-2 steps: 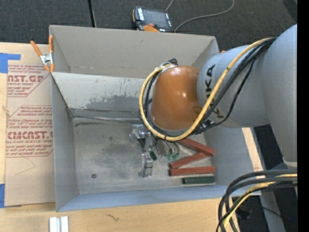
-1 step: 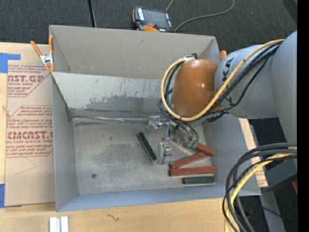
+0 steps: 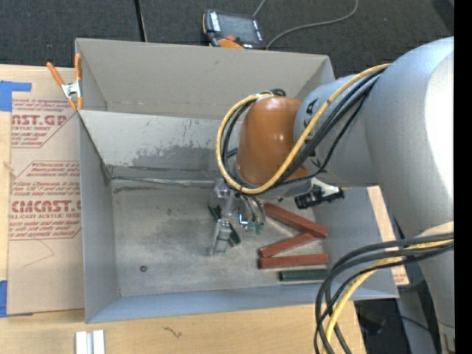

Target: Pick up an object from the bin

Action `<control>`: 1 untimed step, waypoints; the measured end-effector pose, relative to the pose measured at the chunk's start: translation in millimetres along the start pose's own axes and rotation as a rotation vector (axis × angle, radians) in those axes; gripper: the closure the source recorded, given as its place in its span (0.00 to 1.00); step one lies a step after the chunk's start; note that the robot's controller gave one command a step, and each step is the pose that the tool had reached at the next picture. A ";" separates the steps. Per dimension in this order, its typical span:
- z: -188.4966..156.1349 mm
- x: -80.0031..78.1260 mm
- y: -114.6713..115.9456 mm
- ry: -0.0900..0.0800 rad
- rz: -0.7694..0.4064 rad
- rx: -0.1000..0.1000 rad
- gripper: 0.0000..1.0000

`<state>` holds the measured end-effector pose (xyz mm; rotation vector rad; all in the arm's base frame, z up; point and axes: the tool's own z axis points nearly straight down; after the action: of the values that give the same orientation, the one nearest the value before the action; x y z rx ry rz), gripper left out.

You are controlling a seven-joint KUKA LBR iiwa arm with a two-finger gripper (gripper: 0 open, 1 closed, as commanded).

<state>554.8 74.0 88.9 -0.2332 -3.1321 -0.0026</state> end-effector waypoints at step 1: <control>-0.4 -0.6 -1.2 -0.001 0.001 0.000 1.00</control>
Offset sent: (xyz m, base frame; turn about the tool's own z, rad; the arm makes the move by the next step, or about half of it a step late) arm 0.0000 0.0000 0.0000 0.0000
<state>555.2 72.7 89.3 -0.2355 -3.1329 -0.0019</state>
